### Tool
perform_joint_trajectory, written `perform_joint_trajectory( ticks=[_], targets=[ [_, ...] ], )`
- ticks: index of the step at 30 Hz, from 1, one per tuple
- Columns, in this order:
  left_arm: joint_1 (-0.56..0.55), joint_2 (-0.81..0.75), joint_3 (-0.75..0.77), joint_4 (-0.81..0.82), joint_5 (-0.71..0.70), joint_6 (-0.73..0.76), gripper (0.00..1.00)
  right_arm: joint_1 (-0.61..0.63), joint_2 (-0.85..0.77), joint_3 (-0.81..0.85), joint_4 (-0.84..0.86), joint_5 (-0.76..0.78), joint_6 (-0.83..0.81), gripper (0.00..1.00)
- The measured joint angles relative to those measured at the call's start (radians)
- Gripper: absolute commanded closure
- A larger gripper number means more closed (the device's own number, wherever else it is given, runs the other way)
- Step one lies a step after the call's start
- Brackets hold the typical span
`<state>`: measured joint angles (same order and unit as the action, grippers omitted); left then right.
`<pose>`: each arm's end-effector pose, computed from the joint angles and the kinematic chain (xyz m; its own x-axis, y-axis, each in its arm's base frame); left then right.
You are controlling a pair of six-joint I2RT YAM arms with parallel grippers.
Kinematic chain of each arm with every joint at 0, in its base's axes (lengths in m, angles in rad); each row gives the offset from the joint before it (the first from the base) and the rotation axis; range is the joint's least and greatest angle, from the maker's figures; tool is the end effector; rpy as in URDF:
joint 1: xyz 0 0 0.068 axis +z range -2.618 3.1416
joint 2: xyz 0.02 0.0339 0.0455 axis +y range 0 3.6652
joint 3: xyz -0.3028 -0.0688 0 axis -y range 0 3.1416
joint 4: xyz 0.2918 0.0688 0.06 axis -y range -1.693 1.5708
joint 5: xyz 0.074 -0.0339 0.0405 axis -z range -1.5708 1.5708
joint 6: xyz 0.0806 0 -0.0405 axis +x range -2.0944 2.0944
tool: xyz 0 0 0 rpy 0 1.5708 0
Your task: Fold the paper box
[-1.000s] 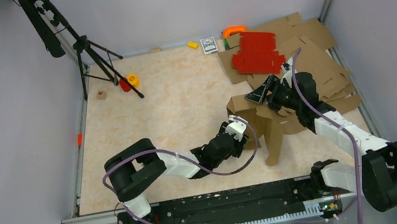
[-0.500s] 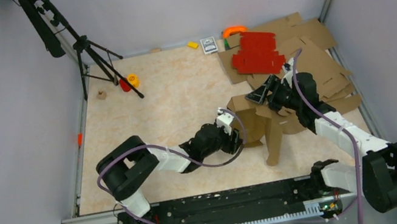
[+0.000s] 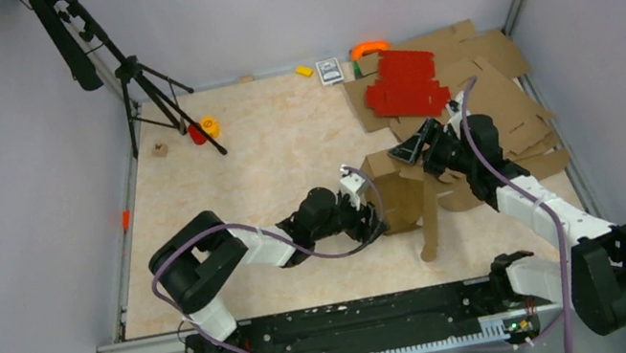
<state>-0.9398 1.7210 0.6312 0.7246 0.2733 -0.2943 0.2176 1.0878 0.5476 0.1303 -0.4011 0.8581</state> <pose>0.2155 -0.3319 0.1278 -0.4703 0.1702 -0.8659 0.8253 0.4325 -0.3632 0.2826 0.0947 0.2240 -0.6694 0.5654 -0.4820 -0.0642 0.6023 0.7957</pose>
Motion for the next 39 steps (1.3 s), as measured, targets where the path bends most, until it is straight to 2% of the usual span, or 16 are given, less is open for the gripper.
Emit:
perform_joint_trajectory(
  ticks=[9, 26, 32, 39],
  targets=[
    [-0.035, -0.058, 0.002, -0.088, -0.033, 0.039, 0.29, 0.0, 0.0, 0.0, -0.005, -0.001, 0.01, 0.39],
    [-0.154, -0.077, 0.074, -0.265, -0.185, 0.19, 0.01, 0.0, 0.0, 0.0, -0.007, 0.009, 0.037, 0.41],
    [-0.226, -0.076, 0.089, -0.291, -0.293, 0.246, 0.01, 0.0, 0.0, 0.0, -0.007, 0.012, 0.043, 0.41],
    [-0.241, -0.076, 0.091, -0.298, -0.334, 0.27, 0.01, 0.0, 0.0, 0.0, -0.008, 0.012, 0.044, 0.41]
  ],
)
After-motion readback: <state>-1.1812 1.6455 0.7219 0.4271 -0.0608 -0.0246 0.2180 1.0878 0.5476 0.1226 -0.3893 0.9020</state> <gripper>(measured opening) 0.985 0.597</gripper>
